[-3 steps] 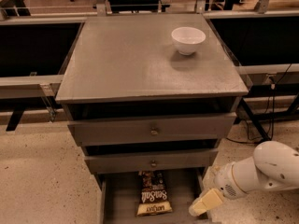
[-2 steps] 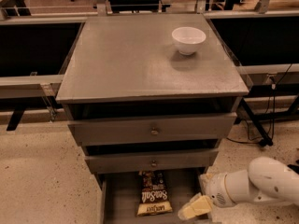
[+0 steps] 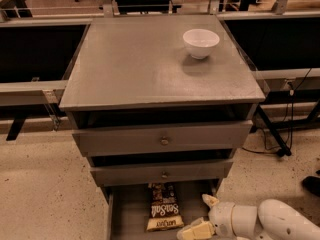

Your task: Pick brown chip bag from bottom drawer and place on counter

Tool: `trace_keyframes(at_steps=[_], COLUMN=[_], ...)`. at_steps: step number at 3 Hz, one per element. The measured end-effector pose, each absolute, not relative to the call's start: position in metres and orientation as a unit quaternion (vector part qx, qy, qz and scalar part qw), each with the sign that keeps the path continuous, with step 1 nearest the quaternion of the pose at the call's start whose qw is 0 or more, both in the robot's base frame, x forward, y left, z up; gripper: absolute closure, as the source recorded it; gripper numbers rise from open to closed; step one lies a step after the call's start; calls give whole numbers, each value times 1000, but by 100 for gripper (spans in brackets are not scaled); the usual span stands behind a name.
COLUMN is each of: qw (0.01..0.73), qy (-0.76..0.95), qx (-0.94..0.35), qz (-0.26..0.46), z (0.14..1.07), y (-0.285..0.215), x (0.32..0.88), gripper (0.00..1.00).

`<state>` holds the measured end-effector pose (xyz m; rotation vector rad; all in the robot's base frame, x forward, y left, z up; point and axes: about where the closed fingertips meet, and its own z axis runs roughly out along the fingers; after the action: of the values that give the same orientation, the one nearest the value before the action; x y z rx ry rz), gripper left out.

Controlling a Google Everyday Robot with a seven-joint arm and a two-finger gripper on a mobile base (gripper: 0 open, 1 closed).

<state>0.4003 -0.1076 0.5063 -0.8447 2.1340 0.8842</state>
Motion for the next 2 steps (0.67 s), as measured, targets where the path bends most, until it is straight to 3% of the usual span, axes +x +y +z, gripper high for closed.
trace_keyframes(at_steps=[2], qw=[299], qy=[805], qx=[-353], qz=[371], z=[443], y=[-96], x=[413], gripper=[0])
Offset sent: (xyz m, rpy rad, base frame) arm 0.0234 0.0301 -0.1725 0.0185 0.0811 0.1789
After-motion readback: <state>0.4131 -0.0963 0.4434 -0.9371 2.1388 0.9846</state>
